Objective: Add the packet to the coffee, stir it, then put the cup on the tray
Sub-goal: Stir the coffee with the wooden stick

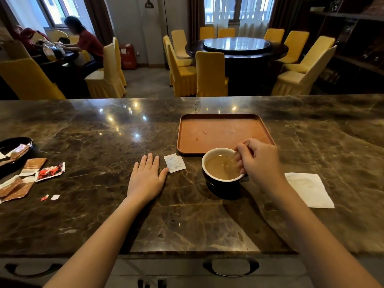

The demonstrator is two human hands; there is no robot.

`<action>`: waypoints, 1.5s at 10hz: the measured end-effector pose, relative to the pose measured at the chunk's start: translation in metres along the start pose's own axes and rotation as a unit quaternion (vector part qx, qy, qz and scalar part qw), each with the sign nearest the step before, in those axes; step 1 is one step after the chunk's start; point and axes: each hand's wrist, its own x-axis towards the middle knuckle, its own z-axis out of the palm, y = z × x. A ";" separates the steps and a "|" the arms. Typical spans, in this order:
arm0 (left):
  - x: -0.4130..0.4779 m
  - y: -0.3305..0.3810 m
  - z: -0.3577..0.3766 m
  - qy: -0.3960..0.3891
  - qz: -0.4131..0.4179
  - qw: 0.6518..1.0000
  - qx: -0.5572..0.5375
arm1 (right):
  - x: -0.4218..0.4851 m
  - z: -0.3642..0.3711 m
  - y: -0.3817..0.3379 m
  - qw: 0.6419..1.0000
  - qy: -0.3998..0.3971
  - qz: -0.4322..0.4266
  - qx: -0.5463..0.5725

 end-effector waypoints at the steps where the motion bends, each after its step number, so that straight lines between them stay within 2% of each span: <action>1: 0.001 0.000 0.000 -0.002 -0.001 1.000 0.000 | -0.012 0.002 -0.005 0.998 -0.044 0.005 0.053; 3: 0.001 0.000 0.001 0.006 0.003 1.000 0.001 | -0.017 -0.020 -0.003 0.992 -0.083 0.035 0.088; 5: 0.001 0.001 0.000 0.007 0.004 1.000 -0.001 | -0.005 -0.034 0.004 0.999 -0.039 0.013 0.027; 9: 0.001 0.000 0.000 0.005 0.003 1.000 -0.002 | 0.002 -0.036 0.005 0.993 0.086 -0.078 0.010; 12: 0.000 0.000 0.001 0.012 0.004 1.000 -0.003 | 0.003 -0.020 0.017 0.996 0.054 -0.064 0.036; 15: 0.003 -0.001 0.003 0.015 0.004 1.000 0.000 | -0.012 -0.039 0.020 0.991 0.110 -0.067 0.040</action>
